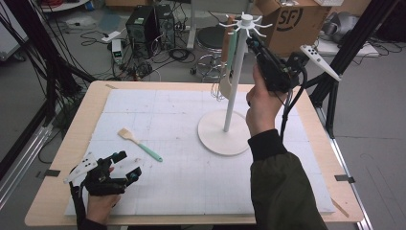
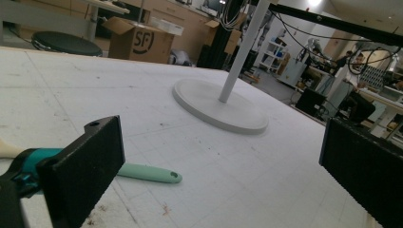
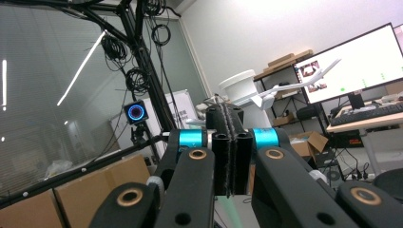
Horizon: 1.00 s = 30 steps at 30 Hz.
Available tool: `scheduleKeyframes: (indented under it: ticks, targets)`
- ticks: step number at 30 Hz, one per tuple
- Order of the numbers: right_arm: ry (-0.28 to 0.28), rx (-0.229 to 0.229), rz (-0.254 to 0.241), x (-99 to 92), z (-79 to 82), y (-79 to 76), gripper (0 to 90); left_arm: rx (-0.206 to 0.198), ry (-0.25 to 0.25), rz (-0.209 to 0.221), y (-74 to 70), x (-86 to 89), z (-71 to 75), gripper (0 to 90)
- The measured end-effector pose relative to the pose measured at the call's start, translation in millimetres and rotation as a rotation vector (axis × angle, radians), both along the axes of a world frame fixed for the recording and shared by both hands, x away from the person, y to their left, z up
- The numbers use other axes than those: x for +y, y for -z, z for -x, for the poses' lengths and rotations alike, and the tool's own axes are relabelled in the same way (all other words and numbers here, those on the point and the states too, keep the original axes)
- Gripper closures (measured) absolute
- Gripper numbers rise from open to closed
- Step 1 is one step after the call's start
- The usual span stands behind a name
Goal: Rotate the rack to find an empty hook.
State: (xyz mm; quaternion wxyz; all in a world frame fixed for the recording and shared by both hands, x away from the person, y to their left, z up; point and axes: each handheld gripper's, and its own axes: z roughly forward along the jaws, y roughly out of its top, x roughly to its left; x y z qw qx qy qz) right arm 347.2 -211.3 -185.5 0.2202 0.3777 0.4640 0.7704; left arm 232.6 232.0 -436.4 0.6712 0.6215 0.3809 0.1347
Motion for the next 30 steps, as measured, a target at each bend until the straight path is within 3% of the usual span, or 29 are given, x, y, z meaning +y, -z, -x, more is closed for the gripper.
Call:
scheduleKeyframes:
  ticks: [14, 20, 26, 30]
  targets:
    - [-0.014, 0.008, 0.010, 11.0, 1.2, -0.7, 90.0, -0.005, 0.004, -0.002, -0.2, -0.5, 0.3, 1.7]
    - [-0.006, -0.010, 0.028, 12.7, 8.6, 0.4, 90.0, -0.005, 0.009, -0.004, -0.7, -2.0, 1.4, 1.7]
    - [0.017, 0.020, 0.010, 4.2, 6.8, 10.8, 90.0, -0.006, 0.009, -0.008, -0.6, -2.4, 1.4, 1.7]
    - [0.062, 0.021, 0.001, -0.8, 8.4, 10.5, 90.0, -0.002, 0.010, -0.004, -0.4, -2.9, 1.0, 1.7]
